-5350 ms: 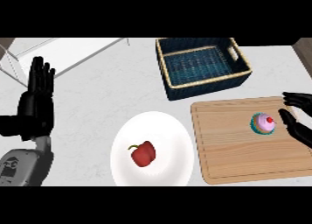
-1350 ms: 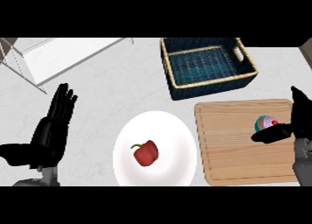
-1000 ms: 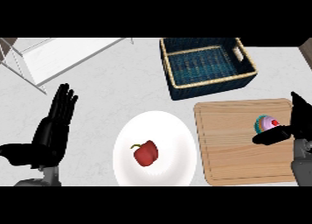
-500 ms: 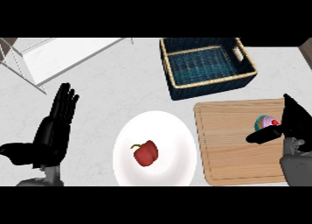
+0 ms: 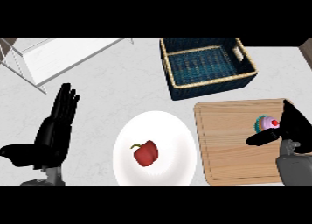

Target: Pick the cupcake from the cutting board and place it in the basket

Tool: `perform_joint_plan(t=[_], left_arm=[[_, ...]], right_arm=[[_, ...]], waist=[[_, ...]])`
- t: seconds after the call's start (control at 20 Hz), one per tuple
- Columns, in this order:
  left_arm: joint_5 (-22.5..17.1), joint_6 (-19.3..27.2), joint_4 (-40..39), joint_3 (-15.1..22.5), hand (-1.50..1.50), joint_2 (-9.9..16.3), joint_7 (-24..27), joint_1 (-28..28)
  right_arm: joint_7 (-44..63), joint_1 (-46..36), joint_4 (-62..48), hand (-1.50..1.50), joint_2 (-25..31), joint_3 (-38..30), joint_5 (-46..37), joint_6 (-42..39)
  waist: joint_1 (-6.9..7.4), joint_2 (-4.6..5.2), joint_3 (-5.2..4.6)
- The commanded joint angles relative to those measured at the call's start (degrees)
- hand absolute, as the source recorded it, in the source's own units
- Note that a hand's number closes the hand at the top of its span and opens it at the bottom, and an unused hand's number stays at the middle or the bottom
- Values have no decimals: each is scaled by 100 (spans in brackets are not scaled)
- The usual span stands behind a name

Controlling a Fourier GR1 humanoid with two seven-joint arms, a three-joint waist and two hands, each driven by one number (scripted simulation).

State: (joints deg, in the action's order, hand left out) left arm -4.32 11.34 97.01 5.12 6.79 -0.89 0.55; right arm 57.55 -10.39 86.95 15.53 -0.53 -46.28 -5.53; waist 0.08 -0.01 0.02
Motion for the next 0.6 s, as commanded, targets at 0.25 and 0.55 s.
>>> perform_joint_plan(t=[0.25,0.55], left_arm=[[-126,-264,-293,-370,0,75,-32,272],[151,-209,-207,-176,0,-181,276,10]], right_arm=[[-487,167,-196,150,106,166,-12,-526],[-909,-578,-1264,150,66,44,-331,-257]], waist=[[-18,0,-3],[22,5,-1]])
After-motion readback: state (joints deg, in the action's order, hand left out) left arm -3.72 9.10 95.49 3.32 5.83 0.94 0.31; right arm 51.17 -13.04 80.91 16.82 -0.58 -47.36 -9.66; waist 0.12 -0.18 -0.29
